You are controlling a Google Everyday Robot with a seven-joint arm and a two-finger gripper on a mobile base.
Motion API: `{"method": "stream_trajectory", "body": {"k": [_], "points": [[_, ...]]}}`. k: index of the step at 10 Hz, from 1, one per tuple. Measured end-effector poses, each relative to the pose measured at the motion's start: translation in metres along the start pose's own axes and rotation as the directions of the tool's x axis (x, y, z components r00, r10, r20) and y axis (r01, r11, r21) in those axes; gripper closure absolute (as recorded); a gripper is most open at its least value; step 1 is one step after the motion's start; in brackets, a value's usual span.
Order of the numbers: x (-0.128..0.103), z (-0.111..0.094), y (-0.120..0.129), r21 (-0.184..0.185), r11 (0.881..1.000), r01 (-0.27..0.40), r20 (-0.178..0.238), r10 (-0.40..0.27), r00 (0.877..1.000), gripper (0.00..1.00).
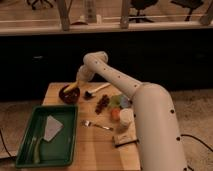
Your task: Place banana in purple bowl
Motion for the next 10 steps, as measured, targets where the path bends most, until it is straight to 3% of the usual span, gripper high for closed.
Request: {"method": "stream_trajectory", "body": {"k": [10], "points": [[0.0002, -0.0003, -0.0030, -0.032, 0.999, 0.007, -0.013, -0.008, 1.000, 0.20]]}}
